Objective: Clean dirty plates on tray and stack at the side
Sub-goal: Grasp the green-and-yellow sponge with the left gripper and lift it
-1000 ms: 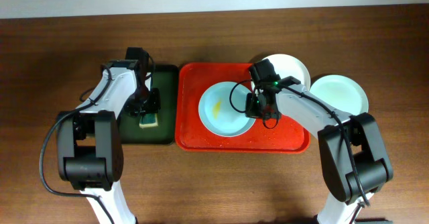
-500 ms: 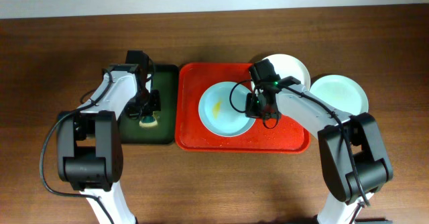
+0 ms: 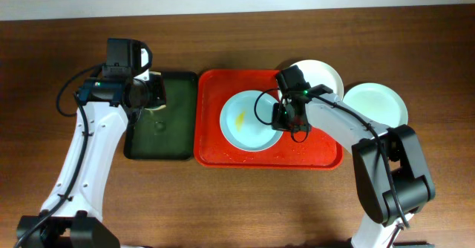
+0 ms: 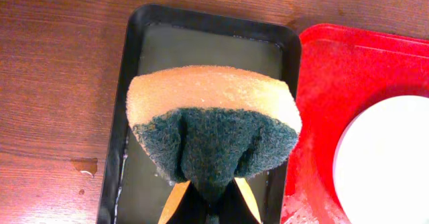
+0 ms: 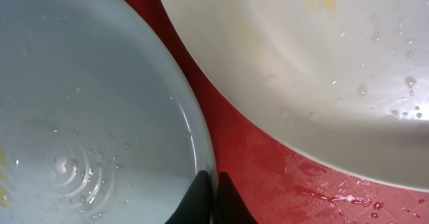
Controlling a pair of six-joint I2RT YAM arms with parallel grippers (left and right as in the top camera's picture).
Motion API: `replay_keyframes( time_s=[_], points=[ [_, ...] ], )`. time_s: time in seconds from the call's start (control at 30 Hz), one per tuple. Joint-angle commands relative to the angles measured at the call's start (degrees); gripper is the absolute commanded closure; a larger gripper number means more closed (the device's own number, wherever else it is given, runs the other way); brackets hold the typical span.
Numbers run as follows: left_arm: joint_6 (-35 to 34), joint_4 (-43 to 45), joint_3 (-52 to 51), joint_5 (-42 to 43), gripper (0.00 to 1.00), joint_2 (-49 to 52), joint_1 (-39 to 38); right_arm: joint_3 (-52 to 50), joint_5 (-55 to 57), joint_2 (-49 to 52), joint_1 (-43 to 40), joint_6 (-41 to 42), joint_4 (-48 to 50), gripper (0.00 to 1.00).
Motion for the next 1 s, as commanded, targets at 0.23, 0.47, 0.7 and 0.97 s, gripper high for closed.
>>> replay_keyframes(
  time_s=[0.23, 0.47, 0.7, 0.97],
  points=[
    [0.5, 2.0, -3.2, -0.2, 1.0, 0.1, 0.1, -0.6, 1.7, 0.6, 0.0, 0.0, -0.1, 0.96],
    [0.5, 2.3, -3.7, -0.2, 1.0, 0.4, 0.1, -0.6, 1.7, 0.6, 0.0, 0.0, -0.1, 0.96],
    [0.5, 2.3, -3.7, -0.2, 1.0, 0.4, 0.1, -0.6, 1.7, 0.6, 0.0, 0.0, 0.0, 0.96],
    [0.5, 1.3, -3.7, -0.2, 1.0, 0.4, 0.1, -0.6, 1.7, 0.6, 0.0, 0.0, 0.0, 0.96]
  ],
)
